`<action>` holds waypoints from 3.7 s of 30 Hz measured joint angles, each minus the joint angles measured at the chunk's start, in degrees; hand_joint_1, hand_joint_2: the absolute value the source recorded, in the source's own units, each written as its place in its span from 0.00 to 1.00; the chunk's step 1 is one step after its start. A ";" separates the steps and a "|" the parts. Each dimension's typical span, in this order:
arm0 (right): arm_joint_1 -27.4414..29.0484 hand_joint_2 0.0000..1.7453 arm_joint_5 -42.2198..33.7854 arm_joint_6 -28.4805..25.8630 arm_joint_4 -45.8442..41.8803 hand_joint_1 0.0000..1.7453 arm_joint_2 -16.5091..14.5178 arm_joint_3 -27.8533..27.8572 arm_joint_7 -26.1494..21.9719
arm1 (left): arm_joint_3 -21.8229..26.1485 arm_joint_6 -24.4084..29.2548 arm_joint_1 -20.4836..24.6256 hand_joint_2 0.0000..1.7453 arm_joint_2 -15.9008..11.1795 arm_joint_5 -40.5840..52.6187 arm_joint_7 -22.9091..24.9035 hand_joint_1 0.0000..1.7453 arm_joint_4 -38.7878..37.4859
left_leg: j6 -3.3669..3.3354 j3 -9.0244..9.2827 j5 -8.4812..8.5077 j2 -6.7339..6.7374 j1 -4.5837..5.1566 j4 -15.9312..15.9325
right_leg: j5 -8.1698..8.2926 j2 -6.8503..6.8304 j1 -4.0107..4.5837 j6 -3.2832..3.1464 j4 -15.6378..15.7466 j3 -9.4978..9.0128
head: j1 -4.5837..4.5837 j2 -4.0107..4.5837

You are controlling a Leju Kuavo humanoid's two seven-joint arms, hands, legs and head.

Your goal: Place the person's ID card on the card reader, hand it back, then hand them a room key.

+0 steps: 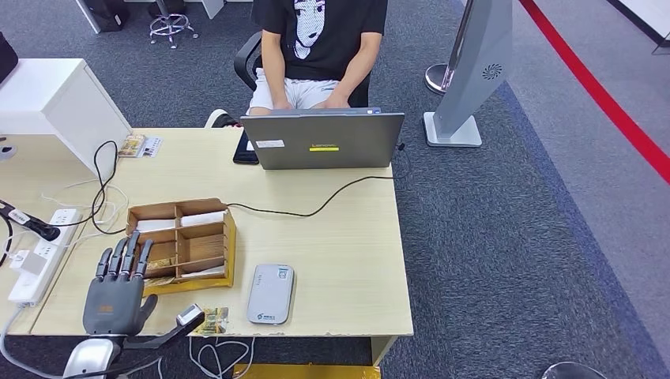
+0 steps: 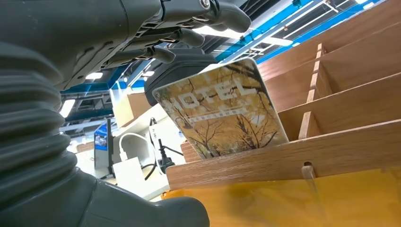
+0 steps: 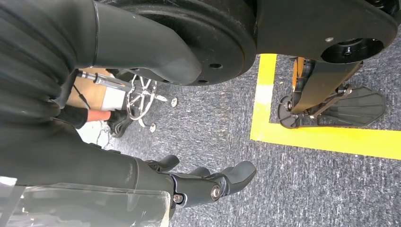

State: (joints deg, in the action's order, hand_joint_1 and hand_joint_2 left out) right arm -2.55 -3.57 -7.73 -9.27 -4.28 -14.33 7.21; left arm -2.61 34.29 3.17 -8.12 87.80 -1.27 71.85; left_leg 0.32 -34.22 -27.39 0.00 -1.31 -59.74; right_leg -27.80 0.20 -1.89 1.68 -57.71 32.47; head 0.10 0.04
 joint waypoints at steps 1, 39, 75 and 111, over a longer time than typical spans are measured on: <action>0.00 1.00 0.01 0.01 0.00 0.00 0.00 -0.01 0.00 | -0.01 -0.03 0.16 1.00 0.01 0.00 0.08 0.00 -0.28 | 0.00 0.00 0.00 0.00 0.00 0.00 | 0.00 0.00 0.00 0.00 0.00 0.00 | 0.00 0.00; -0.02 1.00 0.01 0.32 0.00 0.00 0.00 -0.03 0.24 | -0.61 0.44 2.31 1.00 0.10 0.02 0.10 1.00 -4.22 | 0.01 0.01 0.00 0.01 0.00 0.00 | -0.01 0.02 0.00 -0.01 0.00 0.00 | 0.01 0.00; -0.02 1.00 0.20 0.69 0.00 0.00 0.02 -0.03 -0.61 | -7.55 -5.34 1.16 1.00 -8.65 0.02 3.75 1.00 26.10 | 0.01 -0.01 0.00 0.01 -0.01 0.01 | -0.01 0.02 0.01 -0.02 0.00 0.04 | 0.00 0.00; -0.03 1.00 0.48 0.74 0.00 0.00 0.02 -0.02 -0.61 | -8.41 -5.16 1.02 1.00 -5.63 0.02 -0.47 1.00 26.38 | 0.01 -0.04 0.00 0.01 0.00 0.01 | -0.01 0.02 0.00 -0.02 0.00 0.05 | 0.00 0.00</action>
State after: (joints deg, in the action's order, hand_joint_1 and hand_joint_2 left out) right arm -2.59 -3.09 -6.99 -9.27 -4.26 -14.35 6.60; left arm -11.02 29.14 4.19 -13.75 87.82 -1.74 98.23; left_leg 0.32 -34.26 -27.39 0.01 -1.31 -59.73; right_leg -27.81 0.22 -1.89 1.66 -57.71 32.52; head 0.10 0.04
